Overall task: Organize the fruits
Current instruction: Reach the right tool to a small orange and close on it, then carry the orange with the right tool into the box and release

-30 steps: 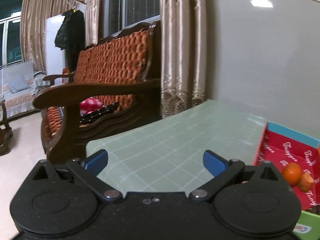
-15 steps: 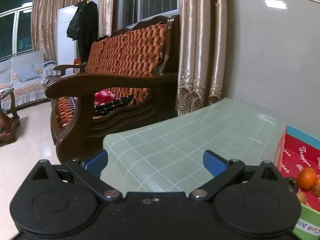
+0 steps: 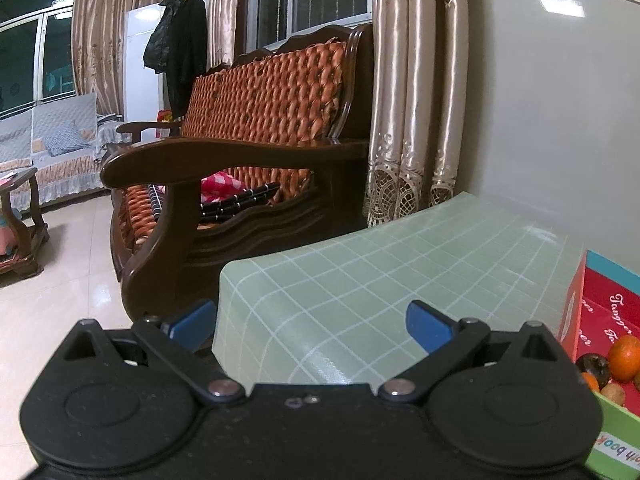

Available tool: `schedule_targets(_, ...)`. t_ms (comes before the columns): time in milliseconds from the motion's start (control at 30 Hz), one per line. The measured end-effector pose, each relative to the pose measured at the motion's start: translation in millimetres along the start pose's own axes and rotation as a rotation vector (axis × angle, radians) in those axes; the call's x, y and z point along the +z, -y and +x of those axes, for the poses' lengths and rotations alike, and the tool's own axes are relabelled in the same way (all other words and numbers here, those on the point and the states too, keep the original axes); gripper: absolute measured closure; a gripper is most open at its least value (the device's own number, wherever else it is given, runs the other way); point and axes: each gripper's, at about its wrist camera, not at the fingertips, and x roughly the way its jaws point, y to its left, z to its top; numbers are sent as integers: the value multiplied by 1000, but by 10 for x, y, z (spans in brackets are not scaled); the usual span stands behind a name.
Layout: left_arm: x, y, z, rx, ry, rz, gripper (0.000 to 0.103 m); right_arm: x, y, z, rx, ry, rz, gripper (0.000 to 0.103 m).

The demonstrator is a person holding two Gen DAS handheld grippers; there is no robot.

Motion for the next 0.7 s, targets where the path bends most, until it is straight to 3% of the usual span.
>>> schedule_targets(133,-9,21,-3,0,5,10,7,12,-89,-96,60,32,-5,83)
schedule_targets(433,-25,46,-20,-4,6,20,7,-37,-549,-491,351,175,-100,83)
schedule_targets(567,-33,52,-22,-7,3,24,7,-91,-800,-569,474,171,-161,83)
schedule_targets(700,-40,54,-28,-7,3,26,7,-142,-1004,-619,544,155,-208,83)
